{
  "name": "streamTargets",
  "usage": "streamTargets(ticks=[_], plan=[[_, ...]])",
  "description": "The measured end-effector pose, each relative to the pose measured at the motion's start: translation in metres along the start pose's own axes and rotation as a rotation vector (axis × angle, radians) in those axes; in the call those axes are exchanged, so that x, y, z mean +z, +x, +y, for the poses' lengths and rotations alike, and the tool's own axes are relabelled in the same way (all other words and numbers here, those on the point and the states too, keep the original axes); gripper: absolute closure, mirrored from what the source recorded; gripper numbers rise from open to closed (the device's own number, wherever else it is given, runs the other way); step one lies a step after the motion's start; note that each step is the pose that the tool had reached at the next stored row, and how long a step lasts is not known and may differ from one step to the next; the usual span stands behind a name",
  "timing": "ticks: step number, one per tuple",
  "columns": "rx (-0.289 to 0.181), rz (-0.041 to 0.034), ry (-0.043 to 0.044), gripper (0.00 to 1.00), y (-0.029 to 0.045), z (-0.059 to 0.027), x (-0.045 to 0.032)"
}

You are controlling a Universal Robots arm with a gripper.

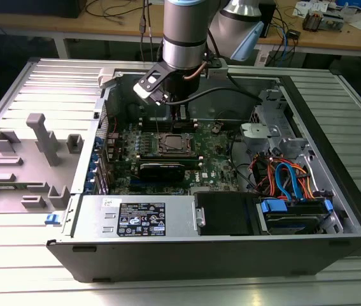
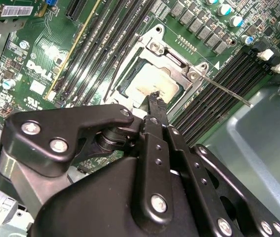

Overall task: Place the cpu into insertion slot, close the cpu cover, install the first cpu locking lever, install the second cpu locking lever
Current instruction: 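Install the first cpu locking lever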

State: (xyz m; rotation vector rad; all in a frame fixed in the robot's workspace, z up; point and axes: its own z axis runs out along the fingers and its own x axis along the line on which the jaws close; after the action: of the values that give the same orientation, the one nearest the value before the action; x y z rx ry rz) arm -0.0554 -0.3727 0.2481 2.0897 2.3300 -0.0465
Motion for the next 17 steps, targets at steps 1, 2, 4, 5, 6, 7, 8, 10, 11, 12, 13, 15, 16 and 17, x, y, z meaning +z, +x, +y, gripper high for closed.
streamTargets(ticks=[1,2,4,5,6,7,8,10,11,12,13,15,16,17], plan=[[0.000,0.0002,0.0004,0.89,0.0000,0.0000,-0.0011],[0.000,0.0003,0.0006,0.89,0.0000,0.0000,-0.0019],[0.000,0.0004,0.0009,0.89,-0.0001,0.0000,-0.0053],[0.000,0.0005,0.0008,0.89,-0.0001,0.0000,-0.0057],[0.000,0.0006,0.0007,0.89,-0.0001,0.0000,-0.0057],[0.000,0.0006,0.0007,0.89,-0.0001,0.0000,-0.0059],[0.000,0.0005,0.0008,0.89,-0.0002,0.0000,-0.0061],[-0.004,0.0004,0.0008,0.89,-0.0001,0.0000,-0.0061],[-0.013,0.0002,0.0005,0.89,-0.0002,0.0001,-0.0061],[-0.028,0.0000,0.0001,0.89,-0.0002,0.0001,-0.0061],[-0.040,0.0001,-0.0003,0.89,-0.0001,0.0000,-0.0061],[-0.080,-0.0005,-0.0015,0.89,-0.0002,0.0000,-0.0061],[-0.094,-0.0007,-0.0018,0.89,-0.0002,0.0000,-0.0061],[-0.106,-0.0009,-0.0021,0.89,-0.0002,0.0000,-0.0061]])
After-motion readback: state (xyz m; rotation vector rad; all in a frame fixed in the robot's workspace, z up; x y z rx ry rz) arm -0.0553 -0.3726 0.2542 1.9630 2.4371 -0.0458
